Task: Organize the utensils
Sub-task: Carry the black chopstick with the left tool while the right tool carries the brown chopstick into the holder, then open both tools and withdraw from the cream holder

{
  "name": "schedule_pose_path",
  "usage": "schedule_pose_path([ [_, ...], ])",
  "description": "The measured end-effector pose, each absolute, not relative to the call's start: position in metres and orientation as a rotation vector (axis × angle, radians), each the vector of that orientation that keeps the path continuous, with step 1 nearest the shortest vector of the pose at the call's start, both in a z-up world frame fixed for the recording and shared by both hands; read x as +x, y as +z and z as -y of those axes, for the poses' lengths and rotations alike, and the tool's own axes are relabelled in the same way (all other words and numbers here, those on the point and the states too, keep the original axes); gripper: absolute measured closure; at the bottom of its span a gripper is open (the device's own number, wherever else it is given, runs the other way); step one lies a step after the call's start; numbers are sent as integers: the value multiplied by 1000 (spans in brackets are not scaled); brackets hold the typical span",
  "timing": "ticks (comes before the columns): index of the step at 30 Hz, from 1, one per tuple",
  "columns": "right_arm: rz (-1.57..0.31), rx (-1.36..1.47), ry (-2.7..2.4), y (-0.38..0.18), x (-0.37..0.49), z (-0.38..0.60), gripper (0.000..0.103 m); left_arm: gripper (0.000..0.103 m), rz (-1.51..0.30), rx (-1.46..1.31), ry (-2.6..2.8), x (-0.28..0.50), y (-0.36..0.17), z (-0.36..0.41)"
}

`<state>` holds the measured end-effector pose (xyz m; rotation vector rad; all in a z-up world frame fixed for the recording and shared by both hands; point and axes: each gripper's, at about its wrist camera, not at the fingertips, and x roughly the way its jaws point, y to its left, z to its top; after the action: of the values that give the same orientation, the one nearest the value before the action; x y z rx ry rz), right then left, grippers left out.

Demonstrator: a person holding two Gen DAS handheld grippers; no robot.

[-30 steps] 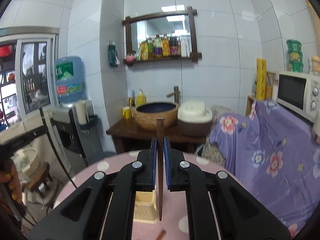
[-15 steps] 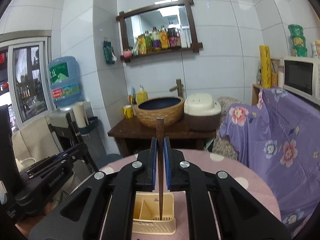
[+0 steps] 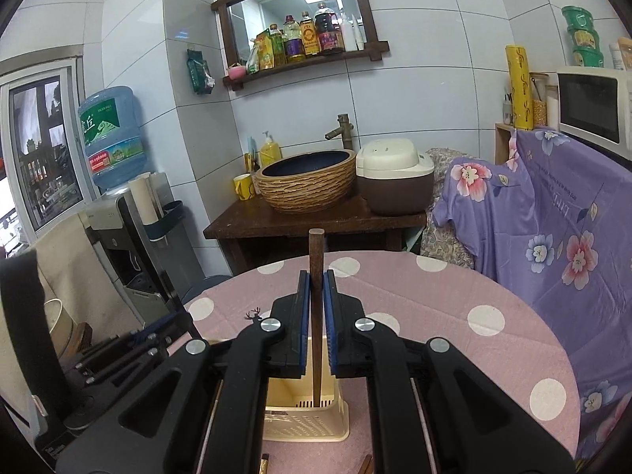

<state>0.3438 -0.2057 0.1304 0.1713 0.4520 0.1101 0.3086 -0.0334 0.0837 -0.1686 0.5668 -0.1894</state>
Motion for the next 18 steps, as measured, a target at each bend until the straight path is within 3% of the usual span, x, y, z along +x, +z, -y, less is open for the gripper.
schedule_pose_path([
  [7, -437, 165, 105, 129, 343, 206, 94, 95, -552, -148, -196, 301, 85, 36],
  [9, -430, 163, 103, 128, 341, 207, 92, 94, -538, -151, -205, 296, 87, 36],
  [10, -424, 161, 98, 128, 339, 207, 86, 93, -528, -150, -214, 291, 90, 35],
  [12, -402, 158, 107, 128, 332, 208, 68, 80, -514, -143, -225, 283, 93, 33],
  [13, -386, 160, 117, 130, 328, 208, 59, 64, -502, -142, -230, 276, 94, 30],
  [14, -370, 159, 122, 131, 323, 208, 56, 52, -487, -149, -231, 268, 96, 27],
  [18, -350, 137, 134, 131, 299, 207, 44, 30, -459, -141, -227, 237, 94, 15],
])
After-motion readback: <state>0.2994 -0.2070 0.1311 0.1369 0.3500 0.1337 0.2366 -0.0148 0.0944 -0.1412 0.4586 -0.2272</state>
